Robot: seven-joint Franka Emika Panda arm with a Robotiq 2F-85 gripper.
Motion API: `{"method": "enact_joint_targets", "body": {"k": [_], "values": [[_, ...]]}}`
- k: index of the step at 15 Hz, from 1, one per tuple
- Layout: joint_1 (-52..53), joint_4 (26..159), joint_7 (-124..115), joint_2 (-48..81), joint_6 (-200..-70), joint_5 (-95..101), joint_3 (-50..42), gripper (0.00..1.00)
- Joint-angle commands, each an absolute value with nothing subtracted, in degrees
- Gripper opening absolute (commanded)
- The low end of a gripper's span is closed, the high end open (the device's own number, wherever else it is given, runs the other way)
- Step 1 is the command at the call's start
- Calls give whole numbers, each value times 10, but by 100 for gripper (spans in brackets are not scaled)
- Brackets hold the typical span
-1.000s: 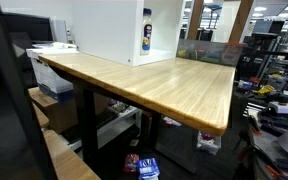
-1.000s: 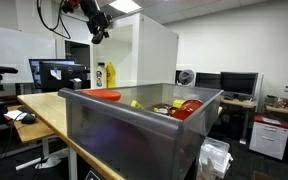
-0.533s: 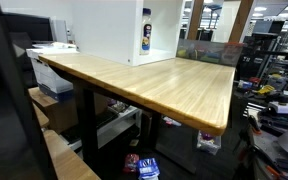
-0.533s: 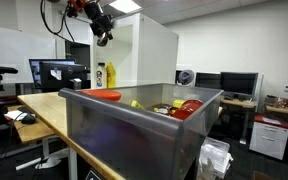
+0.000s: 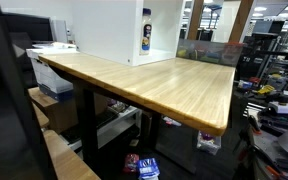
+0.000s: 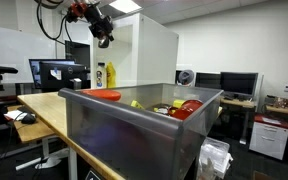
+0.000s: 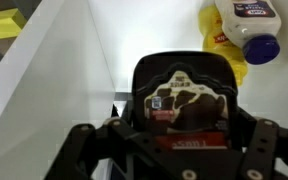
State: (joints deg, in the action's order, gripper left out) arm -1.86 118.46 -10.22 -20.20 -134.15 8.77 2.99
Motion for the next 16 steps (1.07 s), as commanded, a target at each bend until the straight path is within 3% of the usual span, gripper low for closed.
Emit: {"method": "enact_joint_targets", "body": {"k": [1,16], "values": [[-14,1253,-71,-227,-1404,94,28,60],[-26,1406,-83,-231,-1573,102,42,60]]}}
